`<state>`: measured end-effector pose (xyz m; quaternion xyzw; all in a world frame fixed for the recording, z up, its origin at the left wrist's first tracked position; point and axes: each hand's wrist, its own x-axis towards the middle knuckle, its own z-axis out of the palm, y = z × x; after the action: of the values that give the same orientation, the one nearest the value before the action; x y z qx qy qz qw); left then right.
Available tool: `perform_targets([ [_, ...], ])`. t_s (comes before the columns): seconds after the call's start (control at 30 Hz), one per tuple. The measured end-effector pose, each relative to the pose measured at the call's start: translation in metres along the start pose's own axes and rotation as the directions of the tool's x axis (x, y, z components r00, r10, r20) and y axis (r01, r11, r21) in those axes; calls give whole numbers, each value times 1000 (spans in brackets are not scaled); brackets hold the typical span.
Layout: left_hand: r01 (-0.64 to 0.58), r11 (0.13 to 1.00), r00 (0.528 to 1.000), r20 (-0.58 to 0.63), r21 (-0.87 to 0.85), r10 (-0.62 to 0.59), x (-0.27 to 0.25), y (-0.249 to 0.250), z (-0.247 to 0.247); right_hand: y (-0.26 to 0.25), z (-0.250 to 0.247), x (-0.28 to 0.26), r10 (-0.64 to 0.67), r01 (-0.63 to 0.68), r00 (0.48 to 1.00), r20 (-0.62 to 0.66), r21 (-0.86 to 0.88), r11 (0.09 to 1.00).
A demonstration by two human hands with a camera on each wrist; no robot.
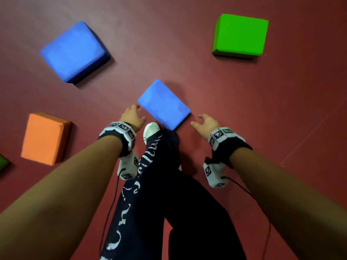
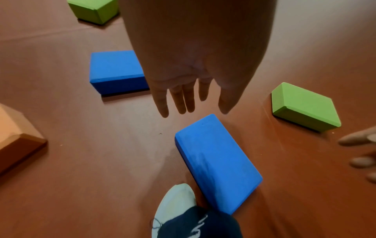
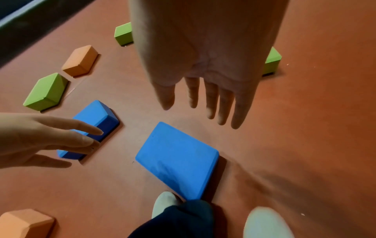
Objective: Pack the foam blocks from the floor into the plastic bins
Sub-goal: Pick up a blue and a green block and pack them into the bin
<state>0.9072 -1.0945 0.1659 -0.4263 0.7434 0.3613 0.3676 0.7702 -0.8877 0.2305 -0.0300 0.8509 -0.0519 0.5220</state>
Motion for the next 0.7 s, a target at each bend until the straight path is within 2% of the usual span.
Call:
perform_targets([
  [0.23,28,999,999,-28,22,-27,90,15,5,-37,10,100,-43,43,998,47,-7,999],
  [0.4,176,980,981,-66,-94,-183,142,9,27,-39,23,158,-58,64,992,115,-46,997],
  [0.53,238,959,971,35,-153,-236,171,15,46,-29,24,198,-45,54,991,127,-69,996],
  [0.7,361,932,932,-23,-30,-362,180,29,53,-19,15,226,-26,42,990,136,-117,992],
])
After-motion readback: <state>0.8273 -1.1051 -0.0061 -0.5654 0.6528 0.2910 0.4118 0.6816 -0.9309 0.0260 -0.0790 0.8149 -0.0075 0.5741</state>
